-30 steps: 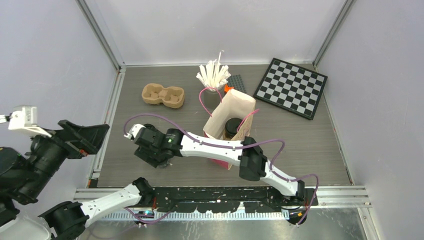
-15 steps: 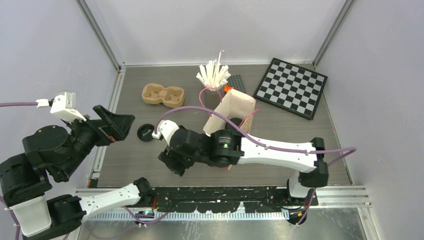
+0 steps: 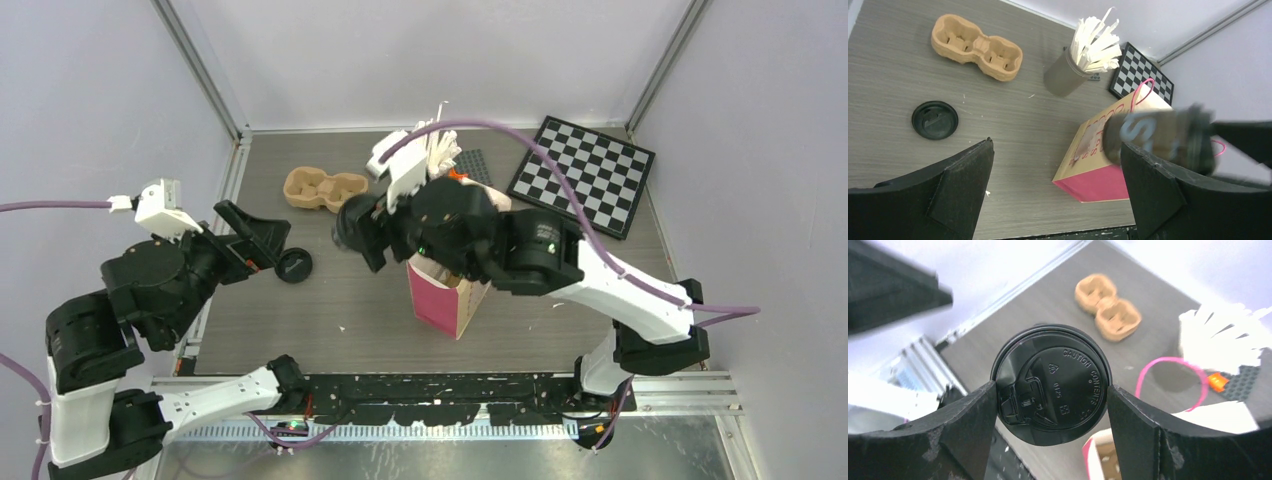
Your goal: Pack the takeout coffee
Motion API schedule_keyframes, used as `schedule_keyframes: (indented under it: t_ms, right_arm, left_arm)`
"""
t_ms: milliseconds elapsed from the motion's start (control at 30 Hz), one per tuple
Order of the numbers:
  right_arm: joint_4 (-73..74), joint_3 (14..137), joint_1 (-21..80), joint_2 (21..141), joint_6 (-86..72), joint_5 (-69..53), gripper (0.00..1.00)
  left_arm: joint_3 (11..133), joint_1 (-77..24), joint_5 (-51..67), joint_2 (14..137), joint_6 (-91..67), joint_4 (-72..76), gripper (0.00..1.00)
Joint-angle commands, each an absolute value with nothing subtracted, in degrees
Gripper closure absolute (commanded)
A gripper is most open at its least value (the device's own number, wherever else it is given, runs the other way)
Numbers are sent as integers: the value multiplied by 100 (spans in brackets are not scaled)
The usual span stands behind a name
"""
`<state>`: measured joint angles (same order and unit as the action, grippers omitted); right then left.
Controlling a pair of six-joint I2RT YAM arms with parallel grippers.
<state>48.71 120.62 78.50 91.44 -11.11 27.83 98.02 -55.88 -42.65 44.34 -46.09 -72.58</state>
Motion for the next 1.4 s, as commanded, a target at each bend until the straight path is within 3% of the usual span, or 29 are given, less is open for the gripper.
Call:
schedule_keyframes:
  t_ms: [0, 200, 400, 667, 1067, 1367]
  right_arm:
    - [4635, 12877, 7373, 9315, -629, 3191, 24]
    - [4837, 13608, 6715, 9488, -39, 3260, 24]
    - [5139, 13725, 5950, 9545, -26, 3491, 24]
    - [5218, 13296, 5716, 9097, -65, 4249, 24]
    - [5171, 12363, 5721, 8335, -385, 4418, 24]
    - [5442, 11999, 5716, 7876, -603, 4280, 24]
  left_arm:
    - [9568, -5603, -4358, 4366, -5091, -6889, 0]
    - [9449, -5605, -3490, 4780, -5037, -6473, 1]
    - [8867, -5607, -2762, 5117, -5965, -5648, 19]
    - [7487, -5606, -1009, 5603, -7582, -4722, 29]
    - [6994, -5616, -818, 5762, -8069, -4788, 42]
    - [7566, -5611, -858, 6415, -7393, -5174, 47]
